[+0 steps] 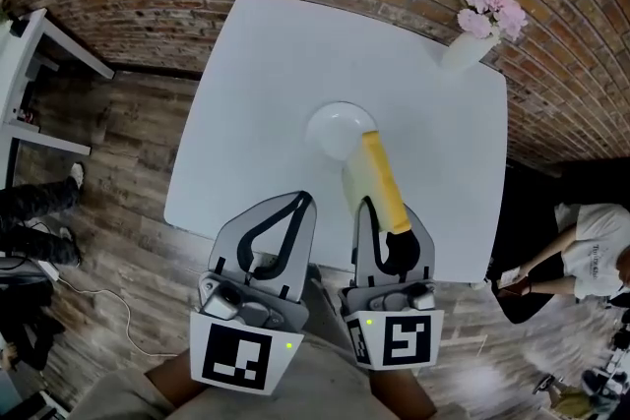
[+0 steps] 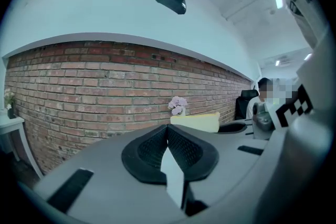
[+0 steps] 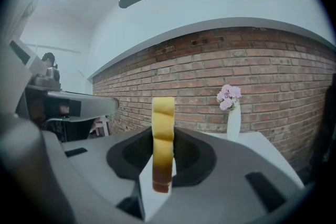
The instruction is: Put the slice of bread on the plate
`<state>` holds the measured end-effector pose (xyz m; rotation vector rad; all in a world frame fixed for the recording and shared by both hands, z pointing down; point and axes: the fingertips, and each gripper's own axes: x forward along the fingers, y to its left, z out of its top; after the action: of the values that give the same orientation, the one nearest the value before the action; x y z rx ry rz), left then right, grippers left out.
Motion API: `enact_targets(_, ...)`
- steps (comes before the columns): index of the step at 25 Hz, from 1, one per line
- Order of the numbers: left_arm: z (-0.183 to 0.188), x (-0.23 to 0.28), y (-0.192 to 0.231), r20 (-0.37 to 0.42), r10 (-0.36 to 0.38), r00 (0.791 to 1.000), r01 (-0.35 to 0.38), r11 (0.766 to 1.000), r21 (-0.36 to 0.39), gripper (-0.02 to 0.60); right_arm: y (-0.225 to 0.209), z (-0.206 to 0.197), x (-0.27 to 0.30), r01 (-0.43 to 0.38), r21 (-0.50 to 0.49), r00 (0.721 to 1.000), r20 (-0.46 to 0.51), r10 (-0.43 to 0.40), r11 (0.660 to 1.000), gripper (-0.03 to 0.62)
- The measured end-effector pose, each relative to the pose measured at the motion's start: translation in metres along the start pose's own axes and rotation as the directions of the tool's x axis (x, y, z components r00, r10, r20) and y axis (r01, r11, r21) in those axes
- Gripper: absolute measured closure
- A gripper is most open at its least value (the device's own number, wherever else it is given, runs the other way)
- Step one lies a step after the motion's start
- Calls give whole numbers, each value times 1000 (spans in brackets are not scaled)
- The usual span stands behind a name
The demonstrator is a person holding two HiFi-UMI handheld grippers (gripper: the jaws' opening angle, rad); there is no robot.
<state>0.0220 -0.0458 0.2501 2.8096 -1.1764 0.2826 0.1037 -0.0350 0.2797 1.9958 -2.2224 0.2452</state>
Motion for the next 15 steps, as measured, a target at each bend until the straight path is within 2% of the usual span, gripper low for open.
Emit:
enact_targets(8, -14, 11, 11, -50, 23, 998, -24, 999, -28, 572, -3, -19, 27, -56, 85, 998, -22, 58, 995, 503)
enact_targets(15, -13, 20, 23, -49, 48, 998, -49, 998, -31, 572, -7, -26, 47, -70, 72, 997, -39, 73, 995, 503)
